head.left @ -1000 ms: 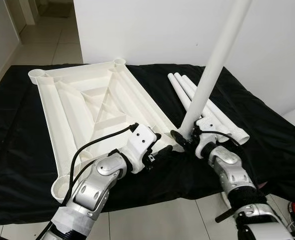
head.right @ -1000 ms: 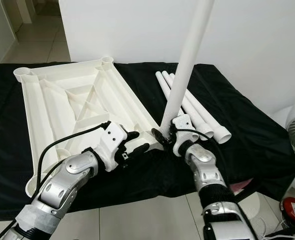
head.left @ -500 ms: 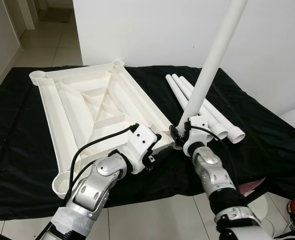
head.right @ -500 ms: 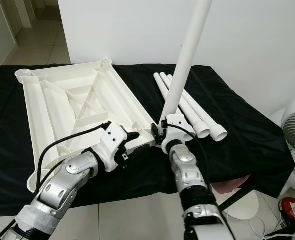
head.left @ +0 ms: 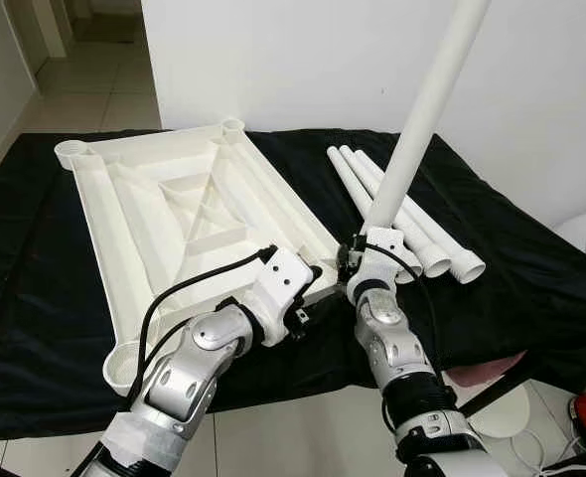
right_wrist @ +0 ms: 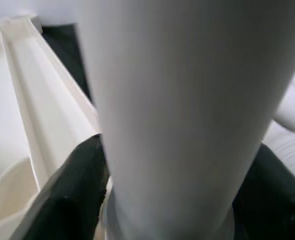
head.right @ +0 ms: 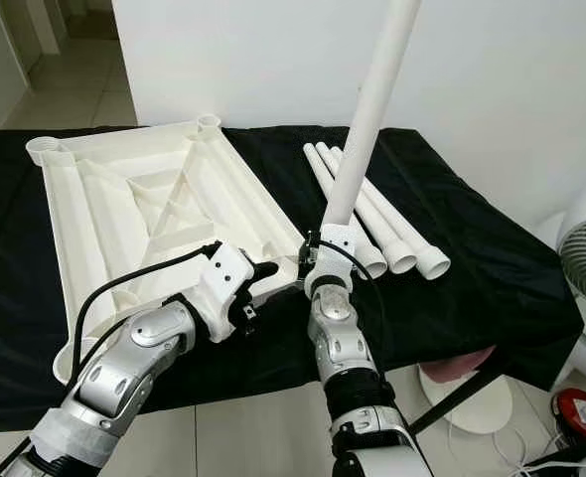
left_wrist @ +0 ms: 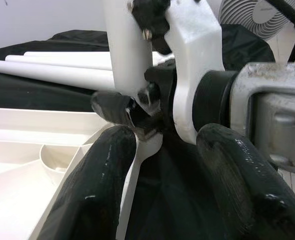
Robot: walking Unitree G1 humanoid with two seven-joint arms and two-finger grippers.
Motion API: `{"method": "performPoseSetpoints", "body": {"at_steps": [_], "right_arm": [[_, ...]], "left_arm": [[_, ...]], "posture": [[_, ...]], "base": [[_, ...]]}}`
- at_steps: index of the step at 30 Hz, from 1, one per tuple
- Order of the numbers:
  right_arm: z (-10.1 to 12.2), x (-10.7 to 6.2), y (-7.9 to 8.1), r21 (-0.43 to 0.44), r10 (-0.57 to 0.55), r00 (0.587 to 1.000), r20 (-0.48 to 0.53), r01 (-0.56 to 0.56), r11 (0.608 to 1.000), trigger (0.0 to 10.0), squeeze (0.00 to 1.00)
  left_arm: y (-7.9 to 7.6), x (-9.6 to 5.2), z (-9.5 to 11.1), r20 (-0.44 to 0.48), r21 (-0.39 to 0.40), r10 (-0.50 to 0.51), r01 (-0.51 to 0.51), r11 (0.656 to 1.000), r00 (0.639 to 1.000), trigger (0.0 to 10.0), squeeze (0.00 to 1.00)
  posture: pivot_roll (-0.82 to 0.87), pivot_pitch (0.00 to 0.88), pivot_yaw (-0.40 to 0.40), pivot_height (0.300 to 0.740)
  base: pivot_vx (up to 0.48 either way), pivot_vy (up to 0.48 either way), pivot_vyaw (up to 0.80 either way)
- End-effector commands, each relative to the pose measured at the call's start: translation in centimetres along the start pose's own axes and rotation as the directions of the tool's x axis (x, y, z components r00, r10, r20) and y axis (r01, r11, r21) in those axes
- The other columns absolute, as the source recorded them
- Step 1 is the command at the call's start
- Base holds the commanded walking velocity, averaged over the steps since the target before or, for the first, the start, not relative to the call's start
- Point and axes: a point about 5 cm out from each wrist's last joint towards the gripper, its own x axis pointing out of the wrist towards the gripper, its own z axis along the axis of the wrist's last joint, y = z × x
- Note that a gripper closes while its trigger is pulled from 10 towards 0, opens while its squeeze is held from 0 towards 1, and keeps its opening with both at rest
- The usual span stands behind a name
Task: Building children table
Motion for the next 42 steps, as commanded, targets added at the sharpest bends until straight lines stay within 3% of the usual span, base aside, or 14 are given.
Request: {"method": "performPoseSetpoints", "body": {"at_steps": [1, 8, 9, 17, 21, 26, 33, 40, 42], "right_arm": [[1.3, 0.3, 0.0, 0.022, -0.004, 0.998, 0.057, 0.003, 1.000, 10.0, 1.00], [2.2, -0.2, 0.1, 0.055, 0.065, 0.989, 0.135, -0.073, 0.996, 10.0, 1.00], [2.0, -0.4, -0.2, 0.049, 0.060, 0.989, 0.137, -0.067, 0.997, 10.0, 0.00], [1.1, -2.2, -1.0, 0.039, 0.095, 0.982, 0.161, -0.103, 0.994, 10.0, 0.00], [-1.0, -4.3, -2.5, 0.013, 0.110, 0.987, 0.117, -0.113, 0.994, 10.0, 0.00], [-2.1, -6.1, -4.1, 0.007, 0.093, 0.992, 0.089, -0.094, 0.996, 10.0, 0.00], [-2.8, -7.3, -5.2, -0.015, 0.070, 0.995, 0.067, -0.069, 0.997, 10.0, 0.00], [-2.5, -7.6, -5.9, -0.009, 0.049, 0.996, 0.074, -0.048, 0.999, 10.0, 0.00], [-2.2, -7.7, -5.8, 0.001, 0.066, 0.994, 0.090, -0.067, 0.998, 10.0, 0.00]], "left_arm": [[-0.3, 0.0, -0.1, -0.008, -0.003, -0.003, 0.003, 1.000, 1.000, 10.0, 0.00], [-0.2, -0.1, 0.0, -0.011, -0.005, 0.001, -0.001, 1.000, 1.000, 10.0, 0.00], [-0.2, 0.0, 0.0, -0.009, -0.007, 0.001, -0.001, 1.000, 1.000, 10.0, 0.00], [0.3, 0.0, -0.4, -0.028, -0.005, 0.015, -0.015, 1.000, 1.000, 10.0, 0.00], [1.2, 0.0, -1.6, -0.115, 0.057, 0.059, -0.053, 0.997, 0.992, 10.0, 0.00], [2.2, -0.2, -2.6, -0.184, 0.056, 0.125, -0.116, 0.992, 0.975, 10.0, 0.00], [3.3, -0.2, -3.6, -0.258, 0.039, 0.185, -0.181, 0.983, 0.948, 10.0, 0.00], [3.1, -0.6, -3.7, -0.250, 0.008, 0.170, -0.174, 0.985, 0.953, 10.0, 0.00], [4.0, -0.6, -3.9, -0.268, 0.016, 0.233, -0.237, 0.971, 0.935, 10.0, 0.00]], "posture": [[0.10, 0.013, -0.067, 0.740], [0.10, 0.023, -0.066, 0.740], [0.09, 0.032, -0.062, 0.740], [0.09, 0.040, -0.061, 0.740], [0.07, 0.048, -0.059, 0.740], [0.06, 0.050, -0.054, 0.740], [0.04, 0.052, -0.051, 0.740], [0.04, 0.057, -0.050, 0.740], [0.04, 0.058, -0.053, 0.740]], "base": [[0.000, 0.000, 0.00], [0.000, 0.000, 0.00], [0.000, 0.000, 0.00], [0.000, 0.000, 0.00], [0.000, 0.000, 0.00], [0.000, 0.000, 0.00], [0.000, 0.000, 0.00], [0.000, 0.000, 0.00], [0.000, 0.000, 0.00]]}}
